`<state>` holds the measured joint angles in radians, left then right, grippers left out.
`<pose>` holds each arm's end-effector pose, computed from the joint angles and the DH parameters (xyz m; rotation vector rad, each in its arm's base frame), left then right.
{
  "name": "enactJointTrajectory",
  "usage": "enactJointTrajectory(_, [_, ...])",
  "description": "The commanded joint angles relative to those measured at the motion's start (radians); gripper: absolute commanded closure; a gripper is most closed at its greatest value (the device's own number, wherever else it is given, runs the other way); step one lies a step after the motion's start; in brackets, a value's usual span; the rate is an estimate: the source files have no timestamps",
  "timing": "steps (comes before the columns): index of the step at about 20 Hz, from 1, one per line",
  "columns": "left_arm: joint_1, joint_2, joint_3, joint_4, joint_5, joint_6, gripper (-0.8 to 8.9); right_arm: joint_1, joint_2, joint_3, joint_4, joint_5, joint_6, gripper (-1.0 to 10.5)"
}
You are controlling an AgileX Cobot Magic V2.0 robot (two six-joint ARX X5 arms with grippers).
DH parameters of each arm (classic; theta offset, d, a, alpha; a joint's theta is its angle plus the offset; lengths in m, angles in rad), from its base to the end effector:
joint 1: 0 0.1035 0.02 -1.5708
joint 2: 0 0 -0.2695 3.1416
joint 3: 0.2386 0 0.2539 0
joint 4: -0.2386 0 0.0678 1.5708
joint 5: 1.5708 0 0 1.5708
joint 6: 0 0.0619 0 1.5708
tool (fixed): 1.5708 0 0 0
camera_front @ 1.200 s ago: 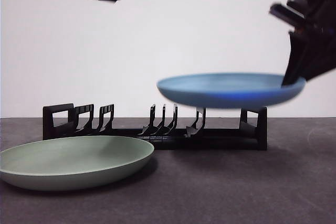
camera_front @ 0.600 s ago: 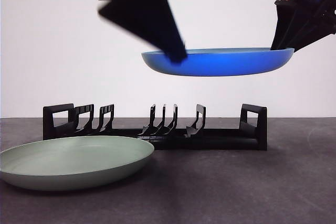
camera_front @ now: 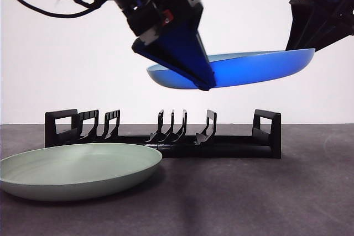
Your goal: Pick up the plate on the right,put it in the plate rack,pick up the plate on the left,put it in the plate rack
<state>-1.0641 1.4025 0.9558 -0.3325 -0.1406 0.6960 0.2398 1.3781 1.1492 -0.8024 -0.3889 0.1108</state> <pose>0.1605 -0.2713 0.2260 1.0776 0.3416 -1.0986 0.2728 0.0909 0.2632 0.1754 1.0756 0.5132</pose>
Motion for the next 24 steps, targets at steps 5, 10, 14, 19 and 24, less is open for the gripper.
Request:
enactJointTrajectory(5, [-0.025,0.001,0.005,0.018,-0.017,-0.067,8.22,-0.018,-0.030,0.034,0.084,0.007,-0.006,6.6])
enactJointTrajectory(10, [-0.007,-0.025,0.057,0.032,-0.016,-0.340,8.22,-0.047,-0.120,0.034,0.242,0.037,0.033,6.7])
enactJointTrajectory(14, [0.100,-0.080,0.081,0.067,-0.002,-0.510,8.22,-0.059,-0.169,0.034,0.297,0.063,0.034,6.7])
enactJointTrajectory(19, [0.352,-0.138,0.081,0.116,0.243,-0.655,8.22,-0.062,-0.171,0.034,0.294,0.062,0.034,6.7])
enactJointTrajectory(24, [0.614,-0.137,0.081,0.257,0.524,-0.802,8.22,-0.062,-0.171,0.034,0.293,0.062,0.034,6.7])
